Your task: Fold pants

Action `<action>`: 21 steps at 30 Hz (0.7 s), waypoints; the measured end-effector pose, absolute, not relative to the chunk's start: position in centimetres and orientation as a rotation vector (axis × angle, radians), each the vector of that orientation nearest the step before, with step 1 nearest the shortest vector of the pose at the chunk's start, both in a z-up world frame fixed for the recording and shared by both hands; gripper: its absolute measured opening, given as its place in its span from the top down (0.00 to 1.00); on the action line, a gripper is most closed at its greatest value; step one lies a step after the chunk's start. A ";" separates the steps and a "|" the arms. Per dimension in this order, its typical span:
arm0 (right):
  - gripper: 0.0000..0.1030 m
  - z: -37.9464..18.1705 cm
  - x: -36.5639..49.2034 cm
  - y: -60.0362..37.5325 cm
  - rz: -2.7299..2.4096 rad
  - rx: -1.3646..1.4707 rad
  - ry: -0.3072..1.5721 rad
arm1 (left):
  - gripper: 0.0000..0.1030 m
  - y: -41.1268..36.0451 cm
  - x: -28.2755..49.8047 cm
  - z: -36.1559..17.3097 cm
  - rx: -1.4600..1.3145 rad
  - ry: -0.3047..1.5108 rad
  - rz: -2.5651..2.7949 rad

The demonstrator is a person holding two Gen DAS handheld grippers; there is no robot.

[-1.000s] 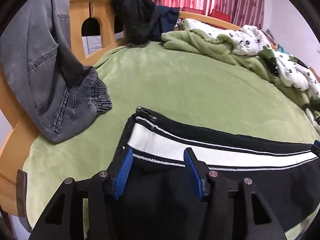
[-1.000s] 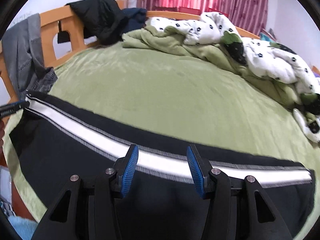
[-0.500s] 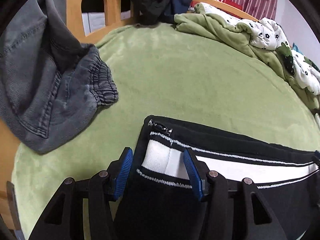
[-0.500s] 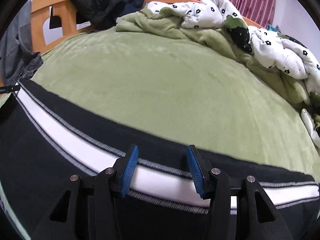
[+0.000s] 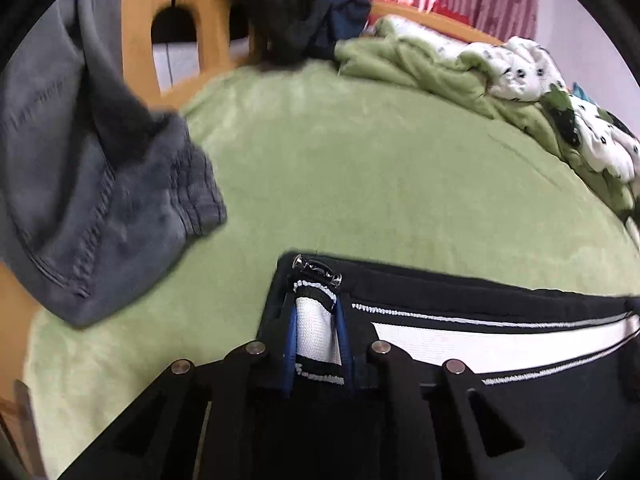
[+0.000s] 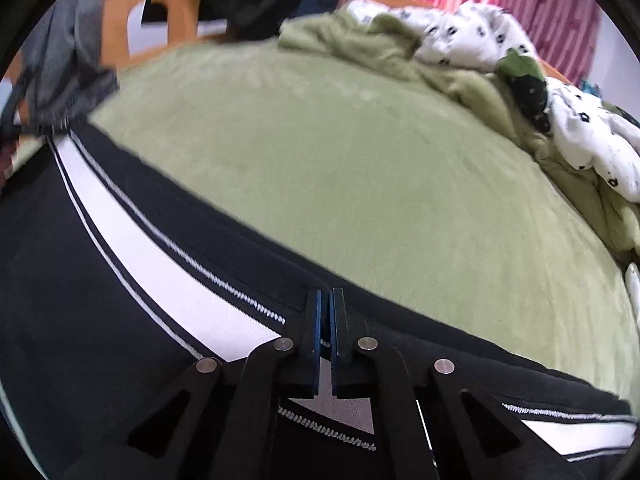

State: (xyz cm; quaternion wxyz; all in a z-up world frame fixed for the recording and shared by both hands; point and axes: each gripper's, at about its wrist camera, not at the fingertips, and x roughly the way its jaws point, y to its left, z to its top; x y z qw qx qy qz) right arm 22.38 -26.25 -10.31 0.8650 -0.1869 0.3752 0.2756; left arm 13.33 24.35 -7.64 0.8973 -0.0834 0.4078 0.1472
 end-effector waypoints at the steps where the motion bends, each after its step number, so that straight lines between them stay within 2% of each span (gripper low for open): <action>1: 0.97 -9.7 22.2 -26.6 0.579 -0.376 0.759 | 0.83 24.1 13.1 -7.0 -0.160 0.814 0.307; 4: 0.97 -8.3 21.9 -26.8 0.564 -0.358 0.711 | 0.84 24.5 12.9 -5.8 -0.189 0.758 0.306; 6: 0.97 -8.0 21.9 -26.5 0.547 -0.355 0.687 | 0.84 24.7 13.9 -6.1 -0.191 0.793 0.313; 10: 0.97 -10.2 23.6 -26.0 0.539 -0.360 0.753 | 0.83 25.0 15.8 -8.9 -0.201 0.894 0.347; 15: 0.94 -12.3 23.9 -24.7 0.458 -0.421 0.758 | 0.77 25.1 15.9 -9.7 -0.219 0.907 0.377; 16: 0.89 -12.3 23.9 -24.6 0.443 -0.419 0.757 | 0.76 25.1 16.0 -9.7 -0.219 0.912 0.381; 18: 0.81 -12.2 24.1 -24.7 0.408 -0.400 0.773 | 0.65 24.9 15.9 -9.5 -0.219 0.940 0.391; 20: 0.77 -11.2 23.9 -25.7 0.416 -0.361 0.777 | 0.62 24.5 15.3 -9.2 -0.217 0.953 0.393; 21: 0.71 -10.4 23.7 -26.7 0.426 -0.345 0.762 | 0.62 24.3 14.8 -9.0 -0.215 0.945 0.398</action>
